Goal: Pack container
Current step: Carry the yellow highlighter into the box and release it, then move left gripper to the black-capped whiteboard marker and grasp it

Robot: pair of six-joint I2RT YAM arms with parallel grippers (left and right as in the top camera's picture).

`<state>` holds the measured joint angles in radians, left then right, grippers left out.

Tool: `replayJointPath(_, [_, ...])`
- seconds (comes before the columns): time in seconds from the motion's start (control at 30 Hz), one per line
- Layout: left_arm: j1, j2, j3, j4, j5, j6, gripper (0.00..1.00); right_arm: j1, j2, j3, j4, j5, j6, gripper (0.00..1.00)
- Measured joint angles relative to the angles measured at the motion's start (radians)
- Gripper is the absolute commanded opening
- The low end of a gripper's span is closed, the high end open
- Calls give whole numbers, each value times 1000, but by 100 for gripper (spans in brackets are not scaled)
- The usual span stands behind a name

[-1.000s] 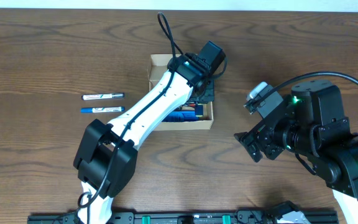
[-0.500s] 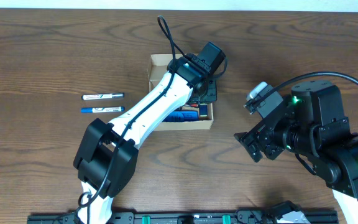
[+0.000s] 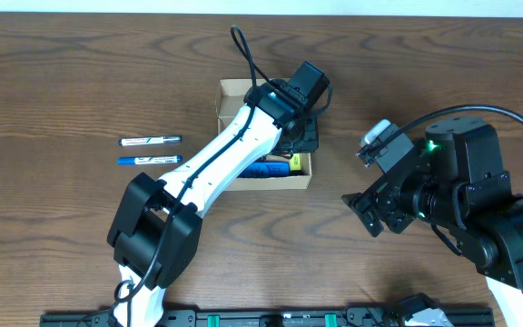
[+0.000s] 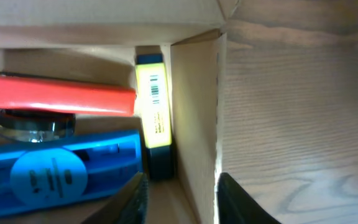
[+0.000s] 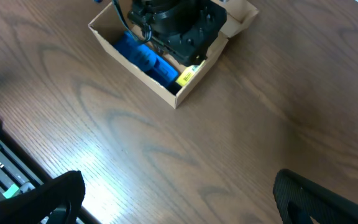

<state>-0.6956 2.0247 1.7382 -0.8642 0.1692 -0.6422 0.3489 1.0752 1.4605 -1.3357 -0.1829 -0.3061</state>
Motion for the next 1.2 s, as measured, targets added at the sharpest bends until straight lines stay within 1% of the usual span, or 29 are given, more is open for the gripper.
replayJointPath(0.1, [1, -19, 0, -29, -26, -1, 37, 0, 0, 0, 0, 0, 0, 99])
replayJointPath(0.27, [41, -167, -4, -123, -100, -11, 37, 0, 0, 0, 0, 0, 0, 99])
replayJointPath(0.37, [106, -296, -4, -214, -163, -53, 40, 0, 0, 0, 0, 0, 0, 99])
replayJointPath(0.47, [183, -386, -4, -292, -226, -106, 43, 0, 0, 0, 0, 0, 0, 99])
replayJointPath(0.53, [239, -418, -3, -338, -260, -143, 48, 0, 0, 0, 0, 0, 0, 99])
replayJointPath(0.67, [348, -421, -5, -389, -291, -220, 48, 0, 0, 0, 0, 0, 0, 99])
replayJointPath(0.77, [418, -417, -31, -376, -301, -274, 52, 0, 0, 0, 0, 0, 0, 99])
replayJointPath(0.83, [461, -417, -76, -344, -299, -310, 52, 0, 0, 0, 0, 0, 0, 99])
replayJointPath(0.93, [513, -416, -167, -263, -278, -350, 54, 0, 0, 0, 0, 0, 0, 99])
replayJointPath(1.03, [549, -414, -260, -176, -258, -385, 63, 0, 0, -1, 0, 0, 0, 99])
replayJointPath(1.2, [587, -402, -395, -26, -221, -441, 64, 0, 0, -1, 0, 0, 0, 99])
